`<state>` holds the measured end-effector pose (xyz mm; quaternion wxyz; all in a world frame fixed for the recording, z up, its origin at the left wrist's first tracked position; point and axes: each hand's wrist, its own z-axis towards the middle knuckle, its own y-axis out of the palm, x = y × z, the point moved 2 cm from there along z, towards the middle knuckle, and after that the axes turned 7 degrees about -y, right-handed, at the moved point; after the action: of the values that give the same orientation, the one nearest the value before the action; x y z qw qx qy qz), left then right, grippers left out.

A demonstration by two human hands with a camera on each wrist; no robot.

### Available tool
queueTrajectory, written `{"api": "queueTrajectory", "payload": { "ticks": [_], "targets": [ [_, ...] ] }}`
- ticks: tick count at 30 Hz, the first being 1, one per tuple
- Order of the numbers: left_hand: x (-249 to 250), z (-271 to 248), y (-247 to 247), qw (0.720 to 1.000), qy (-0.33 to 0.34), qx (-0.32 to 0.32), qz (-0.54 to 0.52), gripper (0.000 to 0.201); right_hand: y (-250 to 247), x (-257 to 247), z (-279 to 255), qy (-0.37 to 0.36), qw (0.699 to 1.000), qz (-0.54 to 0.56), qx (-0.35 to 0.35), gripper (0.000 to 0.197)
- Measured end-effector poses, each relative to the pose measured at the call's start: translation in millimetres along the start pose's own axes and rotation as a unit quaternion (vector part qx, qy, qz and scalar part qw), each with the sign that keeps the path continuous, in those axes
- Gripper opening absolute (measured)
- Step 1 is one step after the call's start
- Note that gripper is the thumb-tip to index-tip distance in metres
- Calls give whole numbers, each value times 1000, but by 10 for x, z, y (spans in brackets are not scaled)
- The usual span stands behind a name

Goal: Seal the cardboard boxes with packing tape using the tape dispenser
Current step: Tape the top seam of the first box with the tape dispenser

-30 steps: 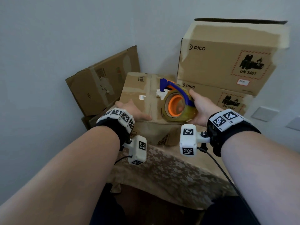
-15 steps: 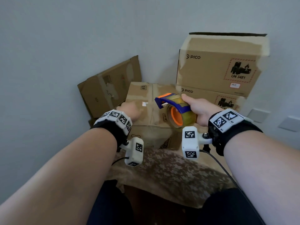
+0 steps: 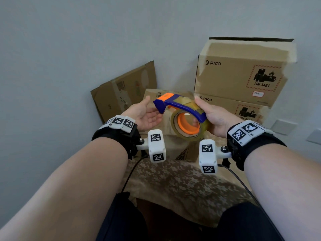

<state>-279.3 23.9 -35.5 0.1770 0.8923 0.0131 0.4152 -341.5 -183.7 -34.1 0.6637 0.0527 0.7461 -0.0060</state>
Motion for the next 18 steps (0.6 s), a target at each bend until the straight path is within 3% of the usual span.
{"api": "queueTrajectory", "payload": {
  "ticks": [5, 10, 18],
  "targets": [
    [-10, -45, -10, 998, -30, -33, 48, 33, 30, -9, -18, -8, 999, 7, -31, 59],
    [-30, -55, 51, 998, -34, -58, -4, 26, 17, -23, -29, -3, 999, 20, -32, 66],
    [-63, -54, 132, 995, -56, -81, 26, 39, -33, -24, -68, 8, 999, 42, -30, 46]
  ]
}}
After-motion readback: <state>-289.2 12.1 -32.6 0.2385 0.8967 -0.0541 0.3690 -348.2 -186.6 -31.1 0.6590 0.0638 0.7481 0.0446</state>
